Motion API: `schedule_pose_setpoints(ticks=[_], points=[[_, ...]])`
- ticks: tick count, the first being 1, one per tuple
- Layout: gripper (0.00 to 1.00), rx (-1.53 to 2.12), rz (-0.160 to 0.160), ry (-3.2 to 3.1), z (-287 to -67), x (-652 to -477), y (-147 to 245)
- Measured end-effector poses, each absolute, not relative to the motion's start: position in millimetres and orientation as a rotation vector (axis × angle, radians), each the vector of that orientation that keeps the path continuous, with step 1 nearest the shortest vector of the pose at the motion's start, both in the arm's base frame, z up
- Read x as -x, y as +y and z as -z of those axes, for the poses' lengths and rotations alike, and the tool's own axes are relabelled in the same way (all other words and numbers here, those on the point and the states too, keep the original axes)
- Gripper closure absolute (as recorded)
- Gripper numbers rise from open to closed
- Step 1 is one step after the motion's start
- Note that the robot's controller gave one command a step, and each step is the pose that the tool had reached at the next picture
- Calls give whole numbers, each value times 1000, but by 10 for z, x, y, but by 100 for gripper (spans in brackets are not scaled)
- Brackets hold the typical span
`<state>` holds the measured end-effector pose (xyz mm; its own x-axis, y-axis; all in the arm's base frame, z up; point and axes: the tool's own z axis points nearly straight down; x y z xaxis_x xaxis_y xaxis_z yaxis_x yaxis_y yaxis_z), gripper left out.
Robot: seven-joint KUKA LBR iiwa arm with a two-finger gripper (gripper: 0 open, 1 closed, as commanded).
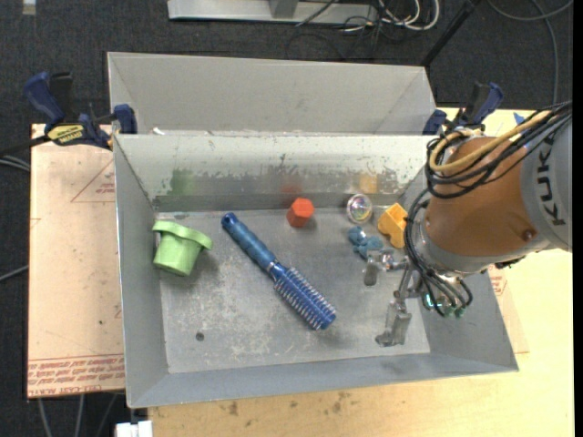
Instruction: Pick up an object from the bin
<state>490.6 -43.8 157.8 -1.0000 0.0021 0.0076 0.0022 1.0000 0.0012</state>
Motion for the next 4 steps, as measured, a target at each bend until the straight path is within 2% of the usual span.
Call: schedule_pose_setpoints(ticks=[1,2,3,4], points=[[0,534,4,-3092,-785,-5230,316],[100,538,0,-3094,-796,-5237,294],[100,556,3,-3097,-1954,-5035,430],[100,484,2,-3115,-3106,-5456,256]])
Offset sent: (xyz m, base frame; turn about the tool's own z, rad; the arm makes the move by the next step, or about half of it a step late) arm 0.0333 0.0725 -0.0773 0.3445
